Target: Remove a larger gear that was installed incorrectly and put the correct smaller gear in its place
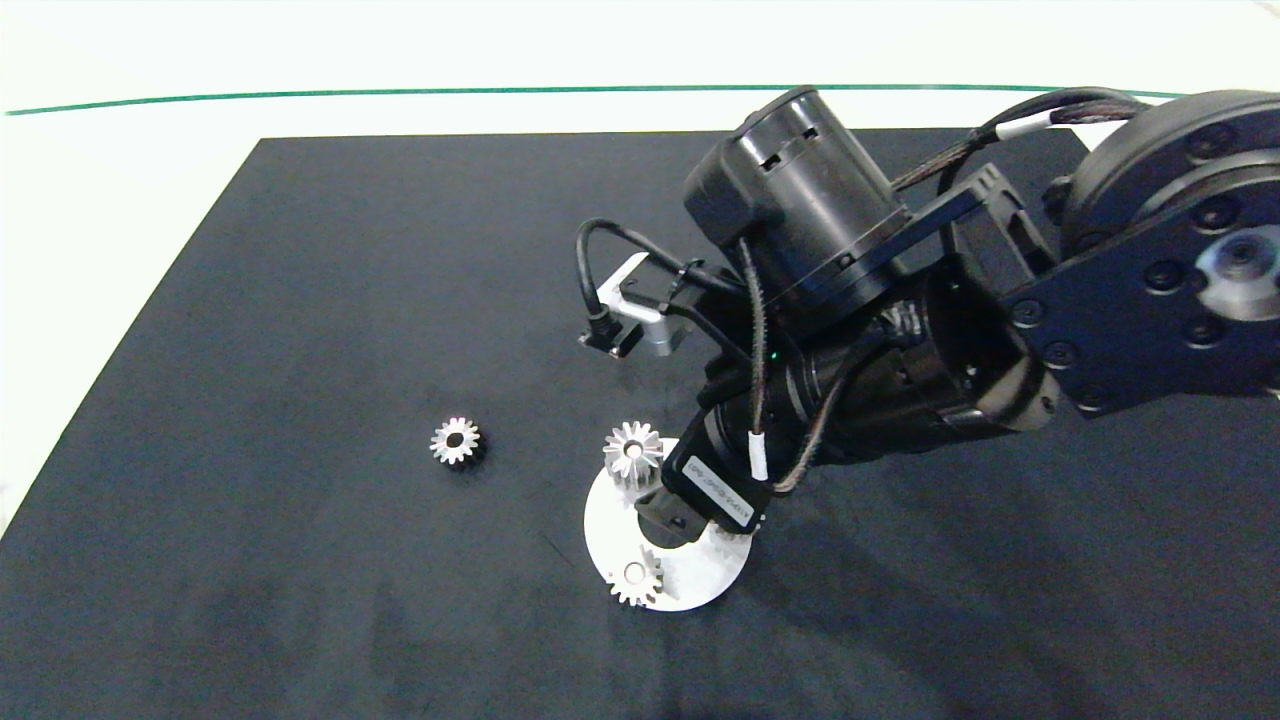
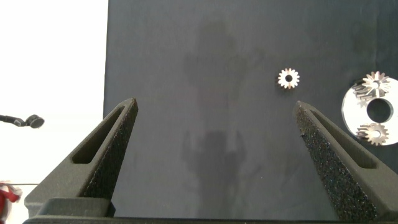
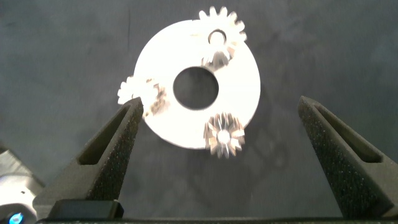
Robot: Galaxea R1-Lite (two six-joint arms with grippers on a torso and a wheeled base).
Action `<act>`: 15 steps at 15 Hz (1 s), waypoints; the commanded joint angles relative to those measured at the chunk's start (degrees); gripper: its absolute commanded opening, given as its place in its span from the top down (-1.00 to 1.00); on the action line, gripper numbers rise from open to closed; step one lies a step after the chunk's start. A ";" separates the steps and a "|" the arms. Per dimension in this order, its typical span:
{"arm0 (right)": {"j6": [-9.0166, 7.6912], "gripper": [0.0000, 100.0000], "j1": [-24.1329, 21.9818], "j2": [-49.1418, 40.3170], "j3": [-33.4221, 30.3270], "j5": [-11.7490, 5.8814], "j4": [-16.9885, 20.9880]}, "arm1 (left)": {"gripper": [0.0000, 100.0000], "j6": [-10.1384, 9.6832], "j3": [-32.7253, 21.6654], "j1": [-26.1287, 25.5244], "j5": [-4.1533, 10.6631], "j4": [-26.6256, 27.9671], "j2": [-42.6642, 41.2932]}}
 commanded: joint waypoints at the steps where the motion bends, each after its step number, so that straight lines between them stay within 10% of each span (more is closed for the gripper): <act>1: -0.66 -1.00 -0.52 5.28 -4.30 -2.14 0.35 | -1.00 0.13 0.36 0.01 0.03 0.27 -0.23; 15: -0.66 -1.00 -0.78 14.07 -8.41 -3.90 0.18 | -1.00 0.92 0.36 0.01 0.12 0.89 -1.37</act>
